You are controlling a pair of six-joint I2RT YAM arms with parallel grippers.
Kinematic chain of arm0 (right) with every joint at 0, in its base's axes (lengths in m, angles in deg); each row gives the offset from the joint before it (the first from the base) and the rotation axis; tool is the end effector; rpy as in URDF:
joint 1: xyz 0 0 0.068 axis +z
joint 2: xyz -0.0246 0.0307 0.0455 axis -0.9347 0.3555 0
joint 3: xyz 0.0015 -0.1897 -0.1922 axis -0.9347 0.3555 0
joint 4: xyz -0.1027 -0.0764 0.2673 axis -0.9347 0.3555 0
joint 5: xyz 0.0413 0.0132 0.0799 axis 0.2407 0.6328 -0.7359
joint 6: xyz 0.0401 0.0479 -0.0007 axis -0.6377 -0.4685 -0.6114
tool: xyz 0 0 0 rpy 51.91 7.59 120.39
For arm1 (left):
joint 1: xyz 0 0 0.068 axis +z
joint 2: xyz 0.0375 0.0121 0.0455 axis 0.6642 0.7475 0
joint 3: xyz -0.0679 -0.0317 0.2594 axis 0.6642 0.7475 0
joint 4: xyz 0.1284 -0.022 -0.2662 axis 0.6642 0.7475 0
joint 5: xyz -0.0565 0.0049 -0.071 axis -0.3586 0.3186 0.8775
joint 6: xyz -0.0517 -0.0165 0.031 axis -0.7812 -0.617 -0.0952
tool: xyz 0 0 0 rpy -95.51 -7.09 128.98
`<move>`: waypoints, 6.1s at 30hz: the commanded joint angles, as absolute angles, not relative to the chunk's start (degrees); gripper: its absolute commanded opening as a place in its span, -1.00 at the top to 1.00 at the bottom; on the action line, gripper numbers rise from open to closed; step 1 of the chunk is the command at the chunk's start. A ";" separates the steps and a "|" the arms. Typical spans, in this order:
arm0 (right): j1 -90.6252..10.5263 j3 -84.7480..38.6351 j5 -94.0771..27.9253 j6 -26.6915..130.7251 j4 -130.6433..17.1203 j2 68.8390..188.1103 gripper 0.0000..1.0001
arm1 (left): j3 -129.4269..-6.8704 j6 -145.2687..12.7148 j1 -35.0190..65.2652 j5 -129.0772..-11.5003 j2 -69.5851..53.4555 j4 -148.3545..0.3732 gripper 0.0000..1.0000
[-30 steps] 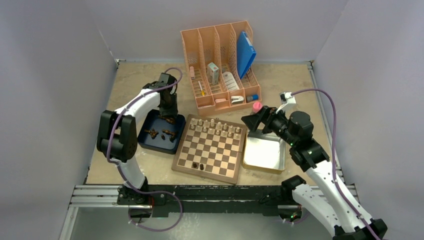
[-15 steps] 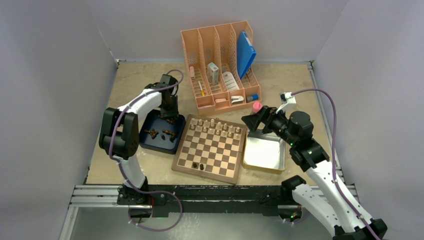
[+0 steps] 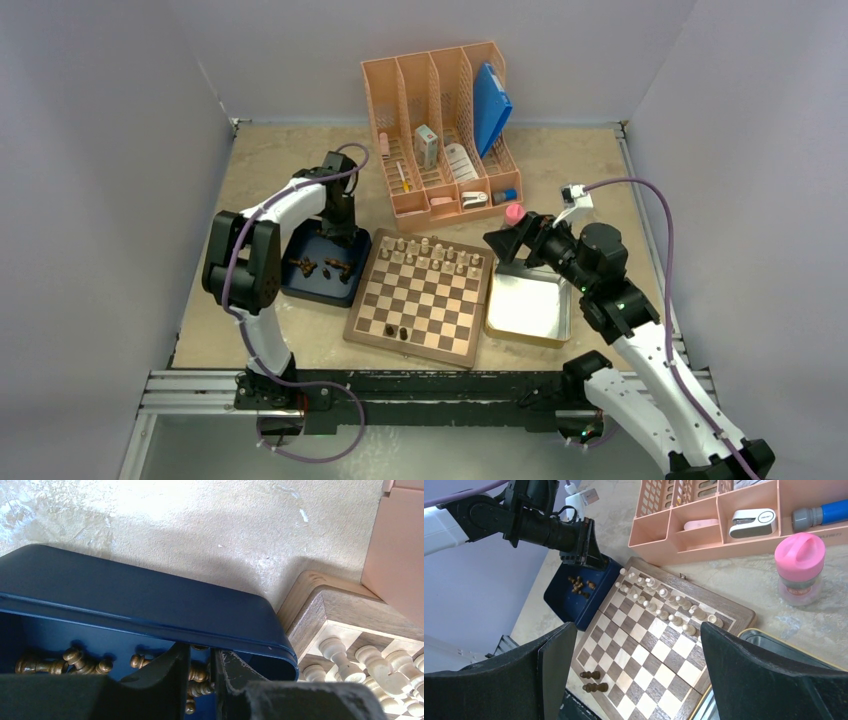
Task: Set up the chess pieces on the board
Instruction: Pick up the chess piece from the storage box, then place the chess piece on the chessboard, then pick up the chess piece from the storage box.
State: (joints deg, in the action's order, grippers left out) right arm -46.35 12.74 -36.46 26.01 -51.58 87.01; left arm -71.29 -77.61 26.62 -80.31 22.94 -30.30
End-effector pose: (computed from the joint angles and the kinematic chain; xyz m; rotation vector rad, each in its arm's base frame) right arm 0.1998 0.0940 0.3294 -0.0003 1.7452 0.8848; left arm 0.3890 -0.1026 0.1536 -0.2029 2.8371 -0.0993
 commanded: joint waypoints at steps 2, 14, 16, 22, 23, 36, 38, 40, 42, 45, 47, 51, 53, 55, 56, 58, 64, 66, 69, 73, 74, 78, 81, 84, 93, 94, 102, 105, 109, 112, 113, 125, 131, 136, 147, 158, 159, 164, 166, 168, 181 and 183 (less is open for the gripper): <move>-46.50 12.77 -35.54 27.10 -53.29 86.28 -0.92 | -73.03 -76.93 26.94 -81.36 22.81 -30.74 0.67; -46.48 12.85 -35.41 27.01 -53.26 86.04 -0.92 | -72.09 -77.03 26.86 -79.93 15.83 -27.58 0.79; -46.50 12.66 -35.41 27.12 -53.24 86.11 -0.92 | -71.25 -77.09 26.86 -79.10 14.08 -27.23 0.79; -46.47 12.77 -35.20 27.35 -53.59 86.36 -0.92 | -68.60 -76.36 26.68 -78.81 8.75 -25.94 0.79; -46.41 12.64 -35.05 27.44 -53.73 86.63 -0.92 | -68.16 -76.14 26.68 -78.81 8.17 -25.74 0.79; -46.48 12.30 -33.54 27.01 -53.23 86.85 -0.92 | -66.34 -74.30 24.88 -73.16 -0.28 -21.02 0.78; -46.43 12.36 -33.29 27.10 -53.29 86.80 -0.92 | -65.02 -75.02 22.77 -72.75 -2.24 -20.77 0.78; -46.41 12.20 -33.15 27.10 -53.27 86.90 -0.92 | -64.03 -76.05 20.38 -73.17 -3.43 -20.14 0.78; -46.44 11.94 -33.09 27.22 -53.16 87.00 -0.93 | -63.95 -77.48 17.42 -74.31 -4.18 -18.74 0.78; -46.42 11.70 -33.04 27.32 -53.05 87.12 -0.93 | -63.85 -80.87 13.34 -75.44 -5.48 -16.93 0.78; -46.40 11.61 -33.28 27.30 -52.96 87.13 -0.93 | -62.92 -82.89 11.22 -74.46 -6.81 -16.99 0.78; -46.39 11.38 -33.53 27.39 -52.71 86.87 -0.93 | -61.23 -87.04 6.73 -75.43 -8.03 -15.62 0.78; -46.50 11.17 -33.44 27.50 -52.84 86.86 -0.93 | -60.26 -89.32 4.60 -77.74 -8.34 -14.20 0.78; -46.48 10.93 -33.39 27.70 -52.79 87.11 -0.93 | -59.24 -91.26 2.70 -78.43 -8.69 -13.53 0.78; -46.44 10.84 -33.35 27.79 -52.91 87.24 -0.93 | -58.77 -92.22 1.74 -78.46 -8.82 -13.20 0.78; -46.49 10.74 -33.34 27.76 -53.11 87.54 -0.93 | -57.72 -94.38 -0.23 -80.45 -8.92 -12.44 0.78; -46.49 10.57 -34.19 27.70 -53.40 88.25 -0.93 | -52.69 -99.12 -2.49 -81.32 -9.61 -13.60 0.78; -46.40 10.40 -34.16 27.84 -53.24 88.26 -0.93 | -51.47 -99.45 -2.50 -81.33 -9.52 -14.40 0.78; -46.46 10.10 -33.96 27.98 -53.15 88.36 -0.94 | -50.56 -100.01 -2.50 -81.45 -8.84 -15.19 0.79; -46.49 10.02 -33.96 27.94 -53.05 88.35 -0.94 | -49.05 -100.09 -2.59 -81.36 -8.01 -16.47 0.79; -46.48 10.04 -33.96 27.90 -53.05 88.33 -0.94 | -48.76 -100.18 -2.59 -81.36 -7.76 -16.63 0.79; -46.44 10.46 -33.79 27.89 -53.05 88.09 -0.94 | -48.11 -100.13 -2.59 -81.63 -7.13 -17.30 0.79; -46.44 10.65 -33.65 28.05 -52.92 87.91 -0.94 | -47.97 -99.96 -2.59 -82.42 -6.78 -17.47 0.79; -46.48 10.52 -33.52 28.23 -52.63 87.67 -0.94 | -47.72 -99.86 -2.59 -82.68 -6.27 -17.64 0.78; -46.41 10.55 -33.35 28.38 -52.31 86.86 -0.94 | -47.57 -99.44 -2.59 -82.81 -5.80 -18.32 0.72; -46.49 10.64 -33.35 28.29 -52.27 86.86 -0.94 | -47.56 -99.43 -2.59 -82.85 -5.71 -18.36 0.72; -46.42 10.75 -33.28 28.47 -52.26 86.59 -0.95 | -47.60 -99.71 -2.59 -83.15 -4.98 -18.02 0.71; -46.47 10.83 -33.34 28.49 -52.33 86.66 -0.95 | -47.48 -99.86 -2.59 -83.33 -4.94 -18.01 0.70; -46.44 10.70 -33.34 28.51 -52.35 86.79 -0.95 | -47.50 -99.95 -2.59 -83.38 -4.90 -17.89 0.53; -46.47 10.83 -33.35 28.51 -52.36 86.69 -0.94 | -47.59 -99.83 -2.59 -83.21 -4.90 -17.92 0.46; -46.49 10.83 -33.37 28.51 -52.35 86.68 -0.95 | -47.57 -99.82 -2.59 -83.14 -4.94 -17.92 0.44; -46.39 10.47 -33.90 28.51 -53.25 87.25 -0.94 | -50.02 -99.68 -2.59 -81.47 -8.50 -16.45 0.21; -46.49 11.00 -34.30 28.71 -53.93 87.90 -0.95 | -54.21 -99.36 -2.59 -83.16 -12.35 -15.67 -0.06; -46.50 10.66 -34.74 28.30 -53.99 87.93 -0.95 | -58.47 -99.26 -2.37 -90.40 -12.44 -13.90 -0.18; -46.49 11.51 -35.14 27.49 -53.26 86.36 -0.94 | -62.68 -88.41 14.14 -91.06 -11.62 -19.00 0.00; -46.49 11.90 -36.07 27.33 -54.08 86.46 -0.93 | -62.61 -81.18 27.13 -83.75 -2.46 -24.75 0.35; -46.48 11.82 -36.03 27.47 -54.12 86.54 -0.93 | -62.76 -80.89 27.89 -83.52 -1.35 -24.84 0.40; -46.45 11.43 -35.97 27.74 -54.20 87.02 -0.93 | -61.70 -78.77 31.90 -82.16 2.88 -26.65 0.42; -46.50 11.38 -35.97 27.78 -54.29 87.10 -0.93 | -60.62 -78.08 33.40 -80.79 4.22 -27.71 0.42; -46.50 11.38 -35.98 27.80 -54.38 87.28 -0.93 | -59.97 -77.61 34.32 -79.72 5.77 -28.21 0.42; -46.49 11.62 -35.97 27.31 -55.02 88.14 -0.93 | -58.16 -76.67 34.94 -75.75 11.29 -28.91 0.41; -46.49 11.61 -36.13 27.12 -55.17 88.20 -0.93 | -58.04 -76.52 34.94 -75.91 11.89 -28.83 0.41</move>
State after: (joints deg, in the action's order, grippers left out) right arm -46.37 12.70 -35.46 27.32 -51.84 88.32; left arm -58.57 -77.61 34.64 -76.88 11.46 -27.79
